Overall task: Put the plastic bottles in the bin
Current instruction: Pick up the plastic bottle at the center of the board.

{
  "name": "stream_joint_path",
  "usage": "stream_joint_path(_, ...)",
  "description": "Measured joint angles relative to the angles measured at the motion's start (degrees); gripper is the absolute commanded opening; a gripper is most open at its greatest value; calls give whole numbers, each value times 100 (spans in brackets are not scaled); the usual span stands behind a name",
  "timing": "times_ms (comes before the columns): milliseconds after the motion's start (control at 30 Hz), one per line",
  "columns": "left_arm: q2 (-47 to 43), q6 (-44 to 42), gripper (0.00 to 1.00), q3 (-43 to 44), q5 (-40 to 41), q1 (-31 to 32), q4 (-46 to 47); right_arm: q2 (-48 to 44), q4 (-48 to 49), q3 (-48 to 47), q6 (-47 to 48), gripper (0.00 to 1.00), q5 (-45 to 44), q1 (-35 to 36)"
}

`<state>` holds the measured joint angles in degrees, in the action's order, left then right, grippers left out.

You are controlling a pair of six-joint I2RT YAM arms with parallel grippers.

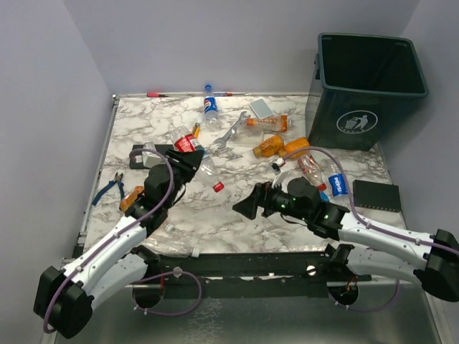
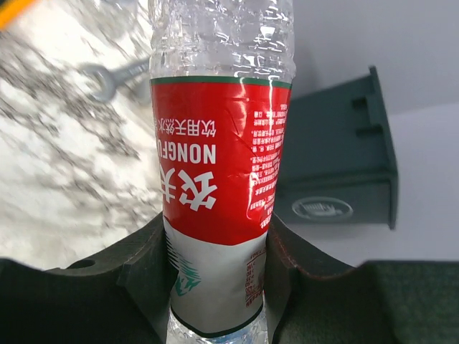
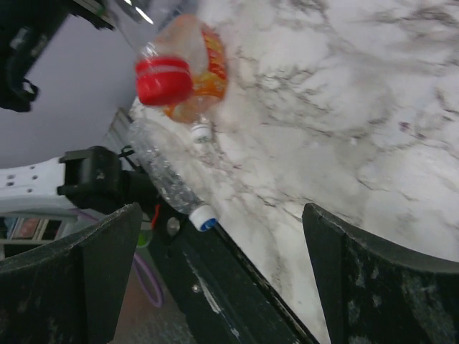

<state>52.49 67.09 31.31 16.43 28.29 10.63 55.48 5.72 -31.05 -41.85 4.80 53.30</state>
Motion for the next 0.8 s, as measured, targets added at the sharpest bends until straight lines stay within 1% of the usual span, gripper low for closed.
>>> stream_joint_path(67, -553, 225, 35, -284, 160, 446, -7, 269, 380, -168, 26, 97, -151, 345)
stream_joint_path(133, -841, 369, 35, -446, 284, 693, -24, 507, 776, -348, 39, 96, -302, 590)
stream_joint_path(200, -1091, 472, 35, -566, 402, 817, -96, 695, 1075, -498, 35, 94, -422, 671)
stream_joint_path(333, -1495, 599, 35, -597, 590, 859, -398, 1156, 1473, -852, 44, 87, -538, 669)
stream_joint_path(500, -1801, 675, 35, -599, 675, 859, -612, 1631, 1698, -1097, 39, 75, -472, 691)
stream_joint_path(700, -1840, 730, 35, -621, 671, 859, -717, 1886, 1746, -1200, 15, 55, -299, 715)
stream_joint_path(800, -1843, 726, 36, -623, 664, 859, -734, 1965, 1790, -1276, -17, 49, -225, 715)
